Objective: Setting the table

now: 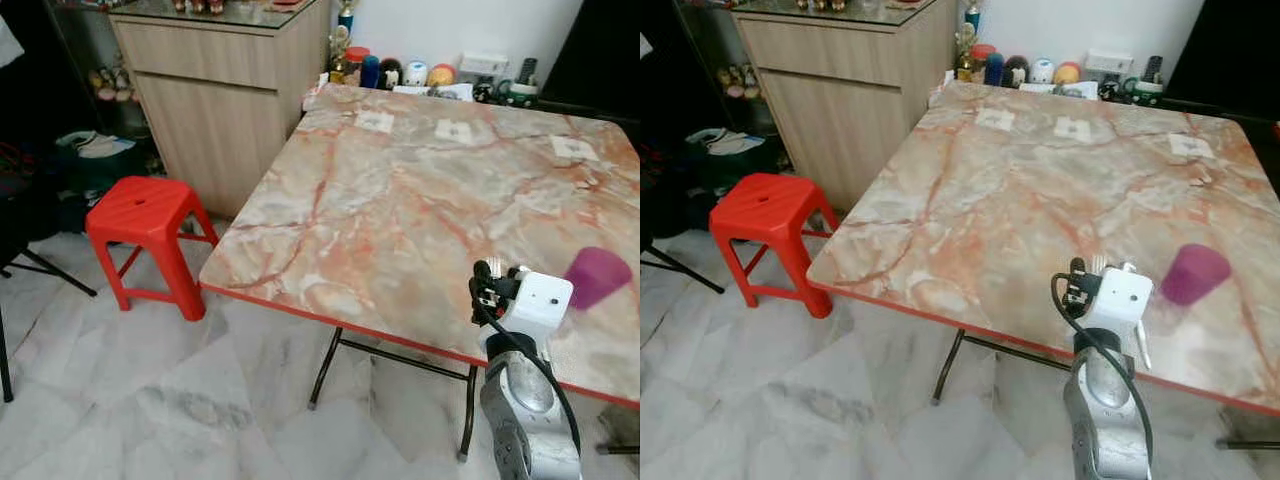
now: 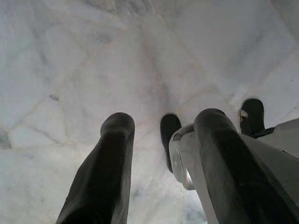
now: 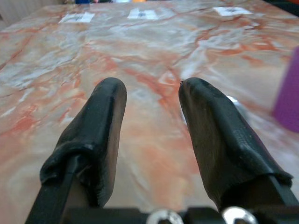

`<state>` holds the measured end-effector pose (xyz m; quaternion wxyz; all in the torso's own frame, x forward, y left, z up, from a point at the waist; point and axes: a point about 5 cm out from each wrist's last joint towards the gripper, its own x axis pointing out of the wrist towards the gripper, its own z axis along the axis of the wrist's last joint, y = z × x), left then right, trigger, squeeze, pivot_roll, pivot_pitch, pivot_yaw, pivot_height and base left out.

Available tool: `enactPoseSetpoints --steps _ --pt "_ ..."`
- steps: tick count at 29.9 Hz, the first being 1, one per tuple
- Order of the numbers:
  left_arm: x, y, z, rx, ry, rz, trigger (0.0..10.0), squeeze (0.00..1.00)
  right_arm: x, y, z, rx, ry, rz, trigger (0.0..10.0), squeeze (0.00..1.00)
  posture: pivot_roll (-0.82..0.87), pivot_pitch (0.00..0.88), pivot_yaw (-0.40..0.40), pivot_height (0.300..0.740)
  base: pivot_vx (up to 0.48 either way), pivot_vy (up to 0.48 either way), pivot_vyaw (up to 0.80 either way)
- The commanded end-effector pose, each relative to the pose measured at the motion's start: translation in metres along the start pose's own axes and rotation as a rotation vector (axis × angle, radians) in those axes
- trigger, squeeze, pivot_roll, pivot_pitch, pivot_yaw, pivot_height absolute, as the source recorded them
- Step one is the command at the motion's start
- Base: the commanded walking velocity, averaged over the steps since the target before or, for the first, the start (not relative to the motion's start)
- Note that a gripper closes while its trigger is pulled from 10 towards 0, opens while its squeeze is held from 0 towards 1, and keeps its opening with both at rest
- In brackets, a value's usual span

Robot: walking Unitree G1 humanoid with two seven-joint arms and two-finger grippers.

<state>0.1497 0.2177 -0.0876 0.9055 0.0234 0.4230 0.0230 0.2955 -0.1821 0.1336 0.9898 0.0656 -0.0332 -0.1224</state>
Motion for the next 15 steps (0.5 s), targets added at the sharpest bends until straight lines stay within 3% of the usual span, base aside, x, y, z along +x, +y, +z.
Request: enactPoseSetpoints --steps 1,4,15 --pt "-0.0020 0.0008 -0.0066 0.006 0.025 0.000 10.0 0.00 -0.0014 -0.0020 0.0042 0.004 -0.021 -0.011 10.0 0.00 -0.03 0.134 -0.031 0.740 0.326 0.000 0.00" --pt "-0.0020 0.0008 -0.0068 0.010 0.027 0.002 10.0 0.00 -0.0013 -0.0029 0.0043 0.003 -0.022 -0.017 10.0 0.00 -0.03 0.134 -0.031 0.740 0.336 0.000 0.00" --pt "-0.0025 -0.0004 -0.0085 0.018 0.032 0.003 10.0 0.00 -0.0106 -0.0080 0.0042 -0.055 0.028 -0.059 10.0 0.00 -0.03 0.135 -0.035 0.740 0.000 0.000 0.00"
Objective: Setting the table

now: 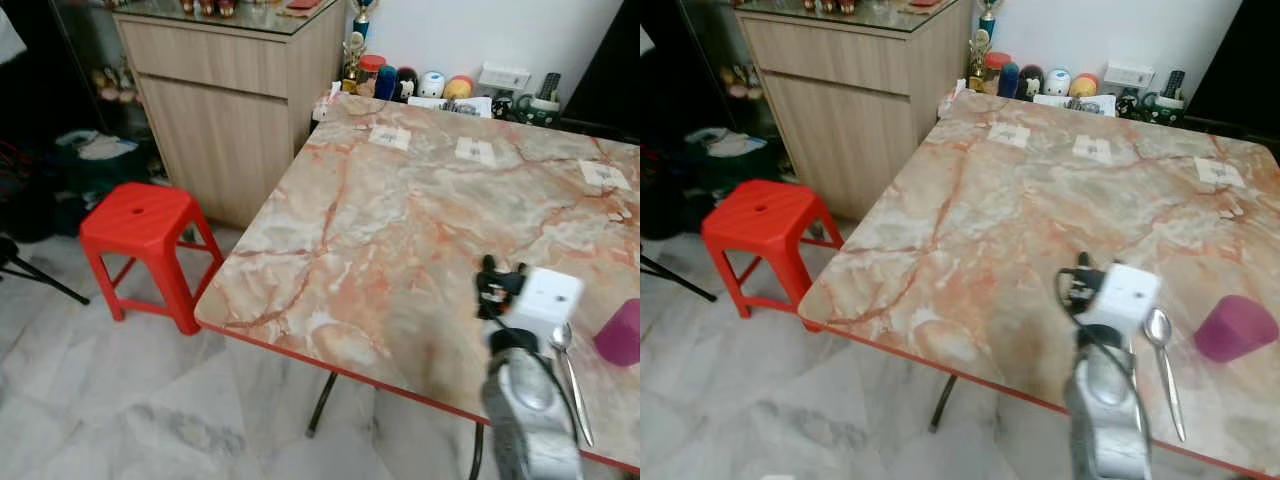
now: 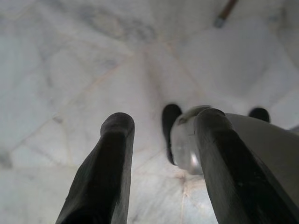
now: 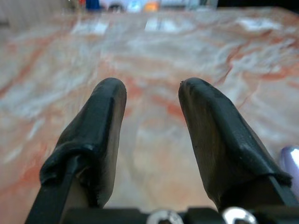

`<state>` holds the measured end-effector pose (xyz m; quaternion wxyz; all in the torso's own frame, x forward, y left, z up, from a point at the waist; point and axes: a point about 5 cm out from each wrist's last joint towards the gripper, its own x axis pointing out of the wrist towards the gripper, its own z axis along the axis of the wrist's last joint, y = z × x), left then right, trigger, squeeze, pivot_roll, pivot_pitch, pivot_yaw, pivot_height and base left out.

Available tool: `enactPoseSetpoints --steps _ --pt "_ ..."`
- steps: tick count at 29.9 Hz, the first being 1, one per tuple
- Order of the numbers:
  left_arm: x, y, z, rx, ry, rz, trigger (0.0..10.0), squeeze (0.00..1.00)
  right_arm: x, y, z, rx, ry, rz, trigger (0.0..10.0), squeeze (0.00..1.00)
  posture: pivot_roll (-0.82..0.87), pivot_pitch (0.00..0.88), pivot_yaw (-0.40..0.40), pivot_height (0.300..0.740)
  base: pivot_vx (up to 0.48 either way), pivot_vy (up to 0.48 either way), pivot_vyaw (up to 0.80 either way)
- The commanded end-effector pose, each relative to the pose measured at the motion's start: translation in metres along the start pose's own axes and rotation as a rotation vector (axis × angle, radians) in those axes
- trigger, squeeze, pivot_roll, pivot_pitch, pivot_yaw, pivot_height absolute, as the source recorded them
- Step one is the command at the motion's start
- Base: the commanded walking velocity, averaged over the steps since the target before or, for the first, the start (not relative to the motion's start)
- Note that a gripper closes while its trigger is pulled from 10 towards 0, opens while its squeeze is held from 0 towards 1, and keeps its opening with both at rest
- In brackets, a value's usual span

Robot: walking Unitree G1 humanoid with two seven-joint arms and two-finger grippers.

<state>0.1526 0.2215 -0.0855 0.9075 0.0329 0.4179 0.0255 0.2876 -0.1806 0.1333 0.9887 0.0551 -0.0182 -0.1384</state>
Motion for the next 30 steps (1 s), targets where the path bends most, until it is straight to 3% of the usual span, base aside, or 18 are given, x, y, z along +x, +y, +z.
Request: enactPoseSetpoints --steps 1,5,7,16,17,18,19,23,30 --pt "-0.003 -0.004 -0.012 0.004 0.044 -0.009 10.0 0.00 -0.006 -0.008 0.005 -0.032 0.012 -0.027 10.0 0.00 -0.03 0.136 -0.038 0.740 0.000 0.000 0.00" --pt "-0.003 -0.004 -0.012 0.006 0.044 -0.010 10.0 0.00 -0.017 -0.014 0.008 -0.018 0.065 -0.060 10.0 0.00 -0.03 0.138 -0.038 0.740 0.000 0.000 0.00" --pt "-0.003 -0.005 -0.012 0.008 0.044 -0.014 10.0 0.00 -0.022 -0.019 0.006 -0.031 0.119 -0.082 10.0 1.00 -0.04 0.135 -0.035 0.740 0.000 0.000 0.00" --pt "-0.002 -0.009 -0.010 0.014 0.042 -0.031 10.0 0.00 -0.018 -0.029 -0.007 -0.082 0.268 -0.029 10.0 1.00 -0.05 0.113 -0.031 0.740 0.000 0.000 0.00" --pt "-0.002 -0.009 -0.010 0.014 0.042 -0.032 10.0 0.00 -0.017 -0.029 -0.008 -0.093 0.275 -0.017 10.0 0.64 -0.05 0.113 -0.031 0.740 0.000 0.000 0.00" --pt "-0.002 -0.009 -0.010 0.014 0.042 -0.032 10.0 0.00 -0.017 -0.029 -0.008 -0.093 0.275 -0.017 10.0 0.64 -0.05 0.113 -0.031 0.740 0.000 0.000 0.00" --pt "-0.002 -0.009 -0.010 0.016 0.044 -0.034 10.0 0.00 -0.012 -0.033 -0.009 -0.111 0.288 -0.020 10.0 0.00 -0.05 0.106 -0.030 0.740 0.000 0.000 0.00" --pt "-0.002 -0.010 -0.010 0.018 0.046 -0.036 10.0 0.00 -0.002 -0.043 -0.006 -0.113 0.308 -0.049 10.0 0.00 -0.04 0.099 -0.030 0.740 0.000 0.000 0.00" --pt "-0.002 -0.008 -0.011 0.031 0.050 -0.040 10.0 0.00 0.003 -0.052 -0.008 -0.029 0.357 -0.073 10.0 0.00 -0.04 0.104 -0.029 0.740 0.000 0.000 0.00"
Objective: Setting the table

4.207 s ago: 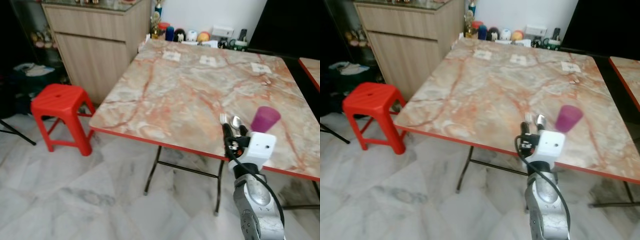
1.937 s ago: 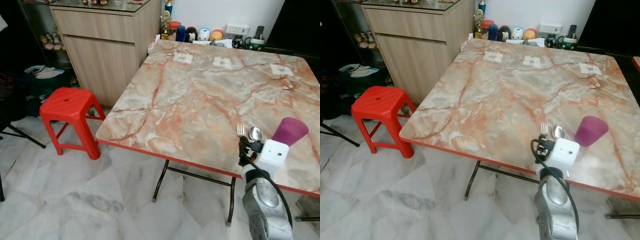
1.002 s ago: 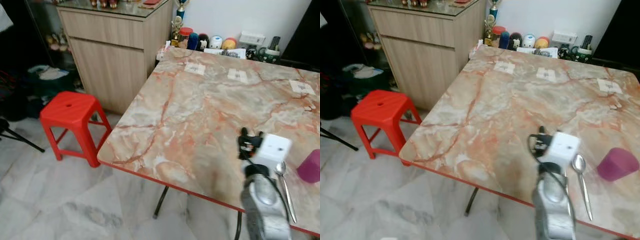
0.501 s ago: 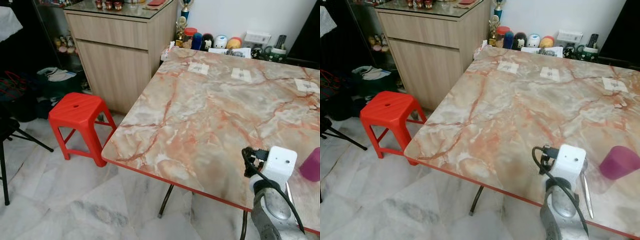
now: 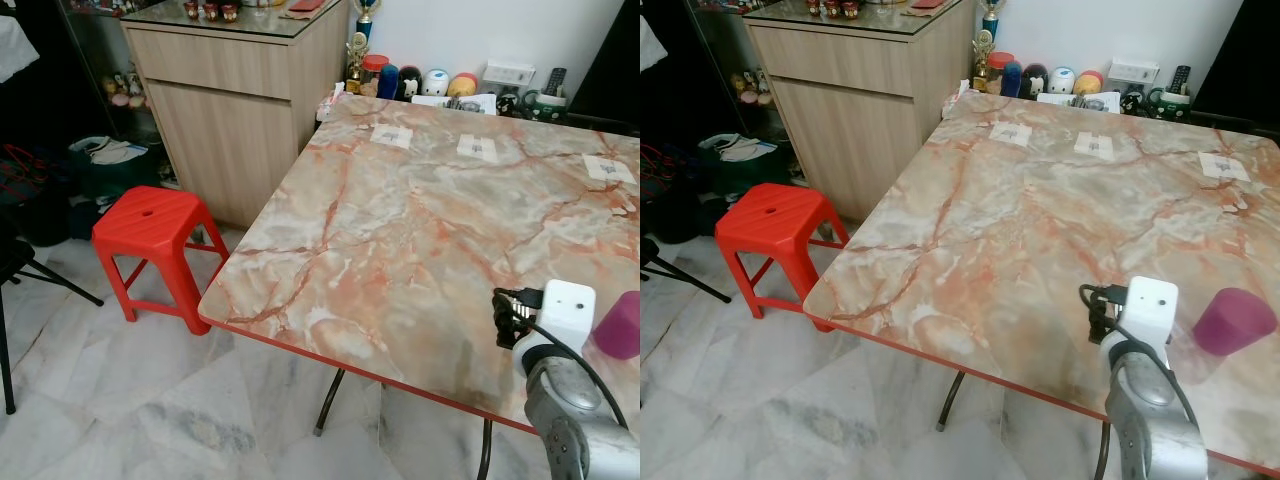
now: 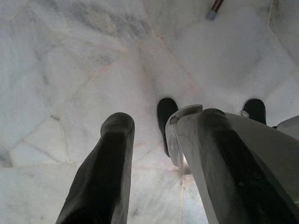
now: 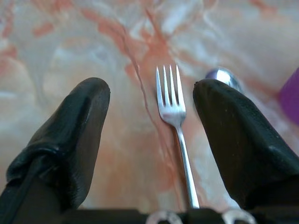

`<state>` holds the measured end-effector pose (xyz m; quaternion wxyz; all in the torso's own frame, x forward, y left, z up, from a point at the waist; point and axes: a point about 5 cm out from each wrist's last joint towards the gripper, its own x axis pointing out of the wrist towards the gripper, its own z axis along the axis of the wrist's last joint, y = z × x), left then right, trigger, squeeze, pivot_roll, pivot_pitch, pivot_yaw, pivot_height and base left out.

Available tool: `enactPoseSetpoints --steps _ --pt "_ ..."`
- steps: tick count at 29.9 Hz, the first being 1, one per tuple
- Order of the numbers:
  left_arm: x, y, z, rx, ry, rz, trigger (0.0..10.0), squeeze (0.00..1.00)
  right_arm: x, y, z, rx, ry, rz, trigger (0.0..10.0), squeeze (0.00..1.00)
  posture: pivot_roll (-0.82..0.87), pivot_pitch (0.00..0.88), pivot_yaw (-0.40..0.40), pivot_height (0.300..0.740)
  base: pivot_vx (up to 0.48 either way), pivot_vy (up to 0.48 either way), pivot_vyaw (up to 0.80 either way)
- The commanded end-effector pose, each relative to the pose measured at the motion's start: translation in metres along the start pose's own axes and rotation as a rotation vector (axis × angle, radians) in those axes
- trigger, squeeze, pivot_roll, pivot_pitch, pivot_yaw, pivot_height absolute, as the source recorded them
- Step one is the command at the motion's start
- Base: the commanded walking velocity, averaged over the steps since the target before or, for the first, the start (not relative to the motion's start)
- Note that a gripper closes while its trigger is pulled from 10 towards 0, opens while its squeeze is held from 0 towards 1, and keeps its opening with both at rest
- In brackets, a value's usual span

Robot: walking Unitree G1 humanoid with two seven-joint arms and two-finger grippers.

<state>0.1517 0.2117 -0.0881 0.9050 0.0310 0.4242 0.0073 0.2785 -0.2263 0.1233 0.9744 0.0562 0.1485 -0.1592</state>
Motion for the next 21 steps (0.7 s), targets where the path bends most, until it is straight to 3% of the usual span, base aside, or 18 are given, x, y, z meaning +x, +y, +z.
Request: enactPoseSetpoints --steps 1,8,13,21 --pt "-0.003 0.002 -0.009 0.021 0.038 -0.008 10.0 0.00 0.002 -0.006 -0.004 0.019 0.040 -0.004 10.0 0.00 -0.04 0.107 -0.029 0.740 0.000 0.000 0.00" --pt "-0.003 0.003 -0.009 0.027 0.037 -0.008 10.0 0.00 0.004 -0.012 -0.011 0.023 0.083 0.045 10.0 0.00 -0.03 0.129 -0.024 0.740 0.000 0.000 0.00" --pt "-0.003 0.004 -0.009 0.029 0.034 -0.006 10.0 0.00 0.008 -0.022 -0.010 0.023 0.082 0.010 10.0 0.00 -0.03 0.140 -0.020 0.740 0.000 0.000 0.00" --pt "-0.003 0.004 -0.008 0.034 0.032 -0.006 10.0 0.00 0.010 -0.025 -0.009 0.028 0.079 -0.001 10.0 0.00 -0.02 0.147 -0.015 0.740 0.000 0.000 0.00"
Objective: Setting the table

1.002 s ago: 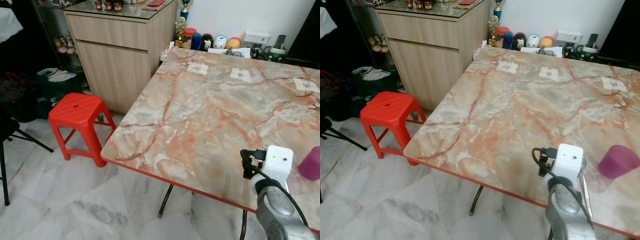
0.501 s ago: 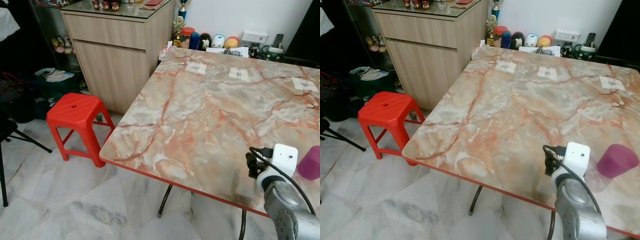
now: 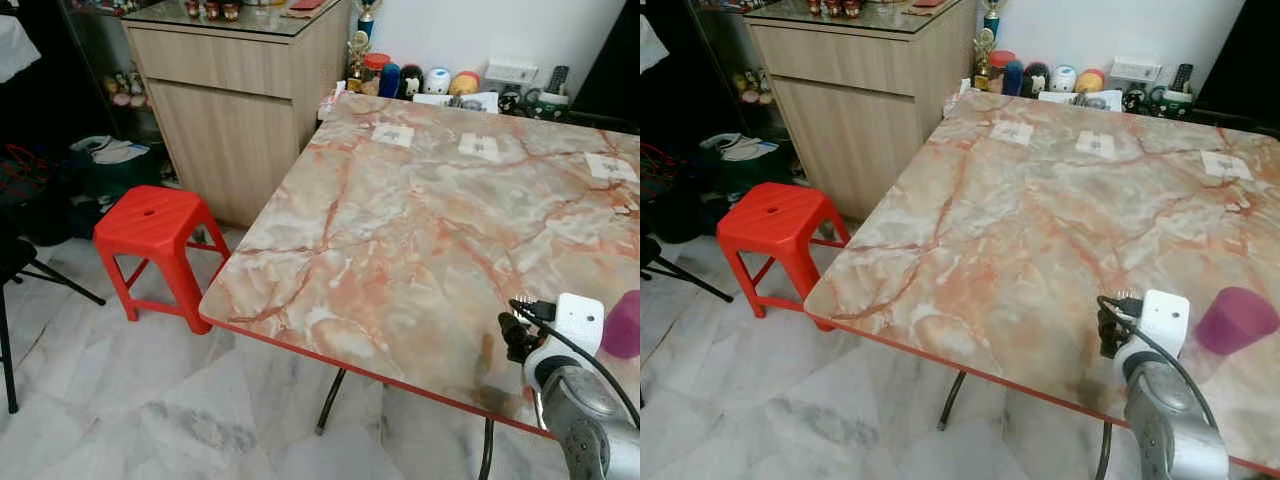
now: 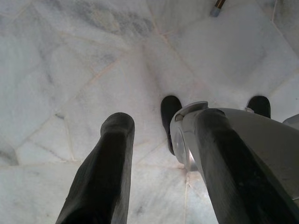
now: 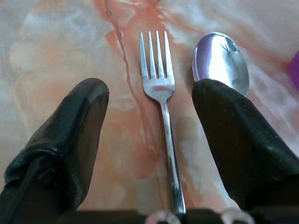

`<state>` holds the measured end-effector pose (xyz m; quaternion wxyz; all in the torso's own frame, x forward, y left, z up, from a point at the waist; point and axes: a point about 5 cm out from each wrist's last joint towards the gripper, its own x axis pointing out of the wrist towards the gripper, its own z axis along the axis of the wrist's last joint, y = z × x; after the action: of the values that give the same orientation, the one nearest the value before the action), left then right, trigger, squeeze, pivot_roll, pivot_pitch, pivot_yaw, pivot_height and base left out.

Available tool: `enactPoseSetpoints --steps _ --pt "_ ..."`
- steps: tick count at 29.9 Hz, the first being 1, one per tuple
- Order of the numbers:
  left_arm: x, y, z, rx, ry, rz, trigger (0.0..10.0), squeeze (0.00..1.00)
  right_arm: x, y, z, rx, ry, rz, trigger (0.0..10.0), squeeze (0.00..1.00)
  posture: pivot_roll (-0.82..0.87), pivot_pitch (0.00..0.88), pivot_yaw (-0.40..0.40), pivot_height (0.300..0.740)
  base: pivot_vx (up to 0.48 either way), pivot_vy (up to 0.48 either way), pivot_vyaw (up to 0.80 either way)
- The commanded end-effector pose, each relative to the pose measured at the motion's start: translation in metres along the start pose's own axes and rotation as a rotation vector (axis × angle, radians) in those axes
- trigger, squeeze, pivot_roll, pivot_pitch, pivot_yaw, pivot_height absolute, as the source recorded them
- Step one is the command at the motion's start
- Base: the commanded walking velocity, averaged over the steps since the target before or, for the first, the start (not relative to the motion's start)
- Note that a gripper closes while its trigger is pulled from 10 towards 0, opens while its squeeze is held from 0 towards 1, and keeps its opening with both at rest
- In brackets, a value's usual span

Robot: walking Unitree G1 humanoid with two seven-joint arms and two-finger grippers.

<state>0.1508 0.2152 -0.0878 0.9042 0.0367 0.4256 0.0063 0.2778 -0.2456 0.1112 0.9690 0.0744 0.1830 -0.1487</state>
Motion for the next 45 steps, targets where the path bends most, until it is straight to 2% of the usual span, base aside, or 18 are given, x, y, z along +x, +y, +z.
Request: enactPoseSetpoints --steps 1,15,20,21,25,26,27,28,29,30,45 --pt "-0.003 0.001 -0.008 0.023 0.028 -0.009 10.0 0.00 0.001 -0.007 -0.001 0.008 0.005 -0.025 10.0 0.00 -0.02 0.147 -0.014 0.740 0.000 0.000 0.00" --pt "-0.004 0.001 -0.011 0.029 0.040 -0.008 10.0 0.00 0.005 -0.003 -0.007 0.019 0.019 -0.012 10.0 0.00 -0.02 0.148 -0.015 0.740 0.000 0.000 0.00" --pt "-0.004 0.002 -0.011 0.031 0.045 -0.007 10.0 0.00 0.005 -0.003 -0.011 0.021 0.033 -0.014 10.0 0.00 -0.02 0.150 -0.016 0.740 0.000 0.000 0.00" --pt "-0.003 0.003 -0.011 0.032 0.045 -0.008 10.0 0.00 0.005 -0.002 -0.014 0.022 0.044 -0.014 9.5 0.00 -0.02 0.151 -0.016 0.740 0.000 0.000 0.00" --pt "-0.003 0.002 -0.010 0.035 0.045 -0.010 10.0 0.00 0.006 0.000 -0.021 0.023 0.074 -0.014 9.7 0.00 -0.02 0.151 -0.016 0.740 0.000 0.000 0.00" --pt "-0.003 0.002 -0.010 0.036 0.046 -0.011 10.0 0.00 0.006 0.000 -0.023 0.026 0.080 -0.011 8.6 0.00 -0.02 0.151 -0.016 0.740 0.000 0.000 0.00" --pt "-0.003 0.002 -0.010 0.036 0.046 -0.011 10.0 0.00 0.006 0.000 -0.023 0.026 0.080 -0.011 8.6 0.00 -0.02 0.151 -0.016 0.740 0.000 0.000 0.00" --pt "-0.003 0.001 -0.010 0.037 0.046 -0.012 10.0 0.00 0.006 0.001 -0.024 0.027 0.082 -0.010 5.2 0.00 -0.02 0.151 -0.015 0.740 0.000 0.000 0.00" --pt "-0.003 0.001 -0.009 0.037 0.046 -0.013 10.0 0.00 0.006 0.001 -0.025 0.027 0.086 -0.011 3.6 0.00 -0.02 0.151 -0.015 0.740 0.000 0.000 0.00" --pt "-0.003 0.001 -0.010 0.038 0.046 -0.013 10.0 0.00 0.006 0.002 -0.026 0.028 0.090 -0.009 0.0 0.00 -0.02 0.151 -0.016 0.740 0.000 0.000 0.00" --pt "-0.005 0.001 -0.014 0.042 0.053 -0.020 10.0 0.00 0.007 0.006 -0.030 0.034 0.099 0.001 0.0 0.00 -0.02 0.153 -0.017 0.740 0.000 0.000 0.00"
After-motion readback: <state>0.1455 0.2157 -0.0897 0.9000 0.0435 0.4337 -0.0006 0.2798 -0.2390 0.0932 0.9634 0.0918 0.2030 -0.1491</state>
